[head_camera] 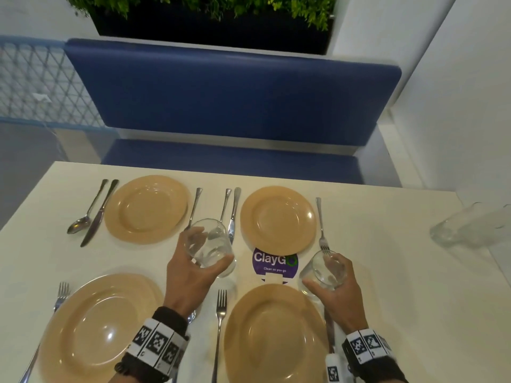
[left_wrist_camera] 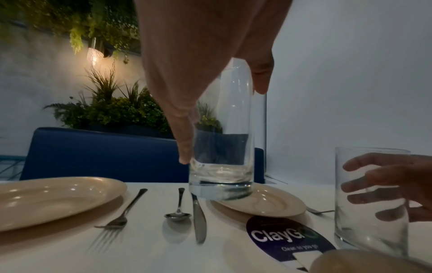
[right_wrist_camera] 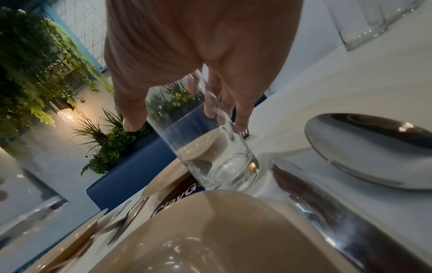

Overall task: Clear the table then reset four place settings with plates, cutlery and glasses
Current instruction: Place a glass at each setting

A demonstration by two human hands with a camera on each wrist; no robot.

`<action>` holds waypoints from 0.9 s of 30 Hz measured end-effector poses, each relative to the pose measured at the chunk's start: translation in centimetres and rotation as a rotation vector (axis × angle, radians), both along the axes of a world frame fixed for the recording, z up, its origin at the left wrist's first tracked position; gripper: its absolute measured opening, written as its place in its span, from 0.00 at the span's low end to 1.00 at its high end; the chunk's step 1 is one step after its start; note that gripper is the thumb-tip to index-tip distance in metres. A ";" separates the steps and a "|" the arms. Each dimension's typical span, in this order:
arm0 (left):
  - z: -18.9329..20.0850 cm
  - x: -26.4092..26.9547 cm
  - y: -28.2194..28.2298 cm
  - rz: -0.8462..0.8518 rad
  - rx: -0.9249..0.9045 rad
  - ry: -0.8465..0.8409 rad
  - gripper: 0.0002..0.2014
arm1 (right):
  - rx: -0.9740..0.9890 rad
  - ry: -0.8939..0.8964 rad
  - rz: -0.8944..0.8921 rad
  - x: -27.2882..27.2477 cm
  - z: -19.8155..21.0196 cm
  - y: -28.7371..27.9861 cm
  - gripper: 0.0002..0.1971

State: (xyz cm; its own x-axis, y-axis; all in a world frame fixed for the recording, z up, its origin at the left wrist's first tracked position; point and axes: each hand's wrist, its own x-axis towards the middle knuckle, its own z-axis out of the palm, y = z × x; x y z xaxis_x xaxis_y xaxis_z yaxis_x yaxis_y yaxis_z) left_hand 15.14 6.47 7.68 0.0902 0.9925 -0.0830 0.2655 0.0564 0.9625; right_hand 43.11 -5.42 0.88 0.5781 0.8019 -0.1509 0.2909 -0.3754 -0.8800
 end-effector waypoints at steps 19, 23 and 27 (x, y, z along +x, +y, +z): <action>-6.6 5.9 1.8 -0.163 -0.090 0.205 0.38 | -0.071 0.059 0.038 0.6 0.7 -0.3 0.41; -6.7 6.0 2.3 -0.199 -0.074 0.234 0.39 | -0.075 0.052 0.033 0.7 0.5 -0.4 0.41; -6.5 5.6 3.0 -0.235 -0.098 0.279 0.42 | -0.075 0.042 0.032 0.7 0.4 -0.4 0.41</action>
